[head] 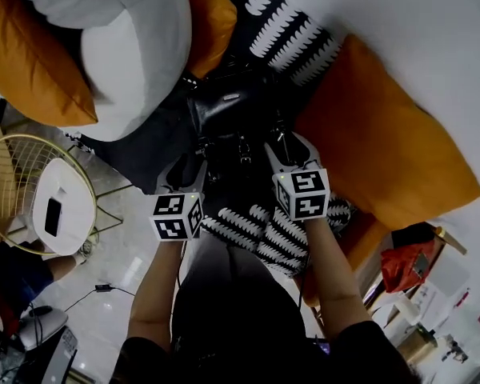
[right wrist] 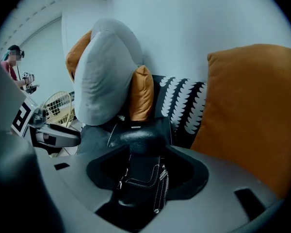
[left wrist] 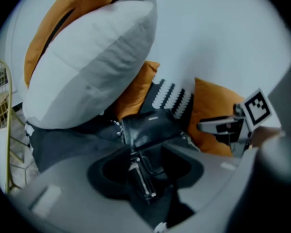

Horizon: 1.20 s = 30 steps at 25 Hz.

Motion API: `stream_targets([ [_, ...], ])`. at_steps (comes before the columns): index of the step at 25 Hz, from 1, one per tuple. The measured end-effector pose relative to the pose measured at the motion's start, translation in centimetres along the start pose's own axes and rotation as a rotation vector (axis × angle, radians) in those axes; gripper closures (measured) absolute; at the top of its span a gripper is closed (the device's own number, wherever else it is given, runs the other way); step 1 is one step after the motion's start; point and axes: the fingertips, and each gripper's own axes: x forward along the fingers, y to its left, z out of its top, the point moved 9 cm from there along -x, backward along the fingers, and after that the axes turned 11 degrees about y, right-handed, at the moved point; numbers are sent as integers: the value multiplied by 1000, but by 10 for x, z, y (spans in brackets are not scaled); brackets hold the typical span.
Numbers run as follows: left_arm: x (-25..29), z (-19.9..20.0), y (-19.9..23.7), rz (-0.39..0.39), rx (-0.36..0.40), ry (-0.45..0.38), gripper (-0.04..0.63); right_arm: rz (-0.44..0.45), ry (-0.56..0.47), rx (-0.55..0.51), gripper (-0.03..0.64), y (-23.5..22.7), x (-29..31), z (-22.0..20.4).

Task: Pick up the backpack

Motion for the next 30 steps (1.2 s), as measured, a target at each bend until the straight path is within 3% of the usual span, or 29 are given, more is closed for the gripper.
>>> stream_targets([
  [14,65,12,31,49,17,7,390,-32,27,-2,356,-12,75,22],
  [30,111,15,40,33,-4,14,328,-99,77,86,270,-30,111,16],
])
